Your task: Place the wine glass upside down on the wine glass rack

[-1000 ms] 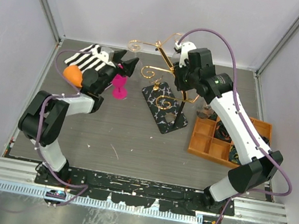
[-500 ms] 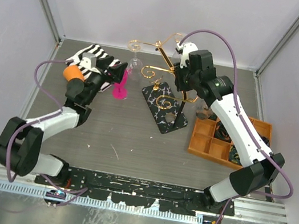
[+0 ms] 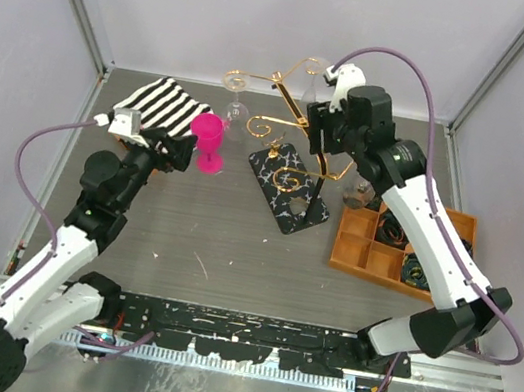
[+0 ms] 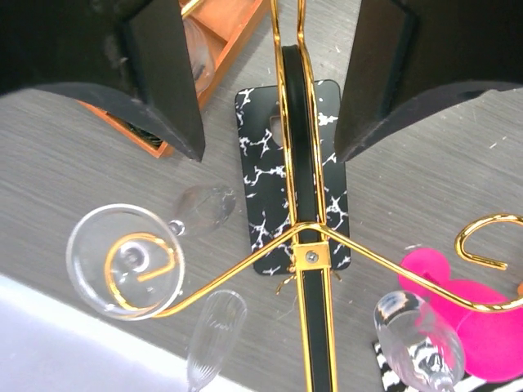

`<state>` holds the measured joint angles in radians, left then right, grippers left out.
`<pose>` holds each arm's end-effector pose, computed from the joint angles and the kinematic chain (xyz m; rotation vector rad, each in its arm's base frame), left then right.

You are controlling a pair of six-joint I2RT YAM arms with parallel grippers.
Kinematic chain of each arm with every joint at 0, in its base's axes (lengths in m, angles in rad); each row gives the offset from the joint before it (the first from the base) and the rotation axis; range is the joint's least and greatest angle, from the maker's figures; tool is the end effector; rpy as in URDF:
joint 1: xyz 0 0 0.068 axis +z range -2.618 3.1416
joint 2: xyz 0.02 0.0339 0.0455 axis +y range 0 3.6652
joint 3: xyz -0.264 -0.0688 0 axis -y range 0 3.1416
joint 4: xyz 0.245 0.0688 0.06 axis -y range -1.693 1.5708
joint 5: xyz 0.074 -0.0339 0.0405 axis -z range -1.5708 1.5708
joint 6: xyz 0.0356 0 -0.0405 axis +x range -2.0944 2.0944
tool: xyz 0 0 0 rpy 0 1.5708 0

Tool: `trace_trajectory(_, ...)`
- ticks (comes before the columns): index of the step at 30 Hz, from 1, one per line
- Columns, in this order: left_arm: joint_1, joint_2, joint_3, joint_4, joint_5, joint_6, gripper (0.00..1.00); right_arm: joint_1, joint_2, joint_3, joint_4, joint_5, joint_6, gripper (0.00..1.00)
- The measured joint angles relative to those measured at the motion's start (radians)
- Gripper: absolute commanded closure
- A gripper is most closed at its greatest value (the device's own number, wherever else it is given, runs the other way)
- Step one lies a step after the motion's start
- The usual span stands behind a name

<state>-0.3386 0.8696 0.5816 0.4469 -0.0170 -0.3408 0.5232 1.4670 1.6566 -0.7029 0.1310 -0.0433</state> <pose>0.1981 -0.0691 0.3205 -0.0159 1.4343 -0.5491 0.2771 0.1544 0.4275 -0.5051 2.0209 0.1564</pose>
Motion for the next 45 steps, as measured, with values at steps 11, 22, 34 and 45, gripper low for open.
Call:
trace_trajectory(11,0.0,-0.18,0.079,-0.616,-0.09,-0.009,0.01,-0.002,-0.246,-0.147,0.12,0.013,0.055,0.09)
trace_trajectory(22,0.0,-0.04,0.397,-1.154,-0.135,-0.068,0.02,-0.002,-0.5,-0.348,0.124,0.008,0.179,0.05)
trace_trajectory(34,-0.001,0.051,0.429,-1.376,-0.156,-0.134,0.02,-0.002,-0.657,-0.466,-0.025,-0.068,0.381,0.0)
trace_trajectory(45,-0.001,-0.027,0.262,-1.156,-0.107,-0.198,0.02,-0.002,-0.79,-0.733,0.041,-0.267,0.457,0.0)
